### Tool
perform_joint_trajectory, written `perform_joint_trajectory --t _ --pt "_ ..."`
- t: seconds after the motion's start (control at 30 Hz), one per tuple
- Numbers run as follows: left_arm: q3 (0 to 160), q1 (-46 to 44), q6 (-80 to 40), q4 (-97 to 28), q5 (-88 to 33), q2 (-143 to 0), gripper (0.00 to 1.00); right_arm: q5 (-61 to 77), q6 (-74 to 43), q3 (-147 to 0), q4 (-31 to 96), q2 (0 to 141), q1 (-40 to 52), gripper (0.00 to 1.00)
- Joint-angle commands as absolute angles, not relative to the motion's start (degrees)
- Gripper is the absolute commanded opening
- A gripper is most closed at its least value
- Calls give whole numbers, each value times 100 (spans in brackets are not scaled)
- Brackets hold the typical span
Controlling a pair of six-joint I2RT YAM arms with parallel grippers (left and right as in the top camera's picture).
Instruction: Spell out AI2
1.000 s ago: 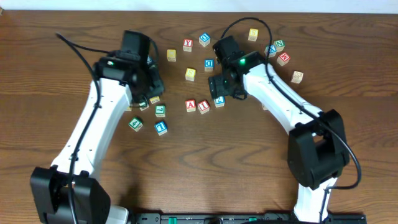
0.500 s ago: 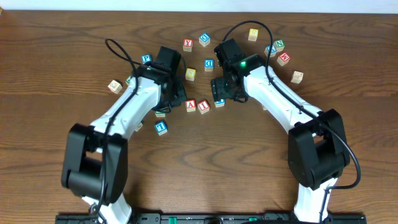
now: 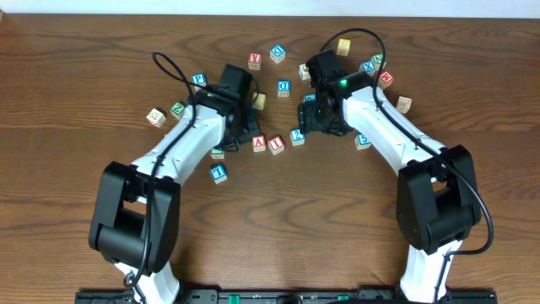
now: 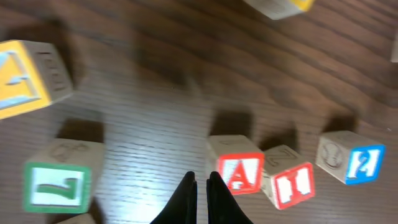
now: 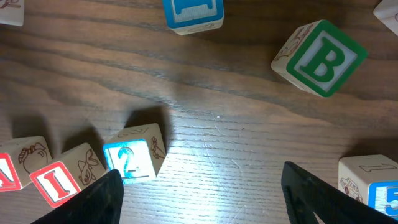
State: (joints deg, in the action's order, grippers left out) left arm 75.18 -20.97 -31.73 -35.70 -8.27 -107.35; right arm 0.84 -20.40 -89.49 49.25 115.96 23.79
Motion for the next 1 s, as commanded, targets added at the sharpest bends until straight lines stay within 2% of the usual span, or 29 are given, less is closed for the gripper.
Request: perform_joint_trajectory --t 0.0,0.17,0.33,0.47,0.57,0.67,0.83,0.97 --pt "7485 -2167 -3208 -3564 -733 -10750 8 172 -2117 -8912 4950 11552 2388 76" --pt "7485 -2139 -3210 -3638 -473 -10750 8 172 -2110 -8912 4976 11552 2388 73" --pt "7485 -2117 -3656 -3896 -34 -10750 8 274 -2095 -8912 5002 11552 2410 43" --pt "7483 -2126 -3758 -3889 -40 -10750 8 255 -2097 -8912 4993 11552 2410 37" --pt "7459 -2130 -3857 -3841 -45 -10792 7 248 -2097 -8912 4963 11552 2403 39" --pt "7432 -2130 -3872 -3780 -97 -10934 8 150 -2099 -8912 4936 11552 2399 52" --pt "7432 -2128 -3629 -3409 -735 -11209 8 19 -2099 -8912 4934 11552 2383 59" --pt "7432 -2130 -3564 -3352 -777 -11212 8 10 -2099 -8912 4925 11552 2353 62"
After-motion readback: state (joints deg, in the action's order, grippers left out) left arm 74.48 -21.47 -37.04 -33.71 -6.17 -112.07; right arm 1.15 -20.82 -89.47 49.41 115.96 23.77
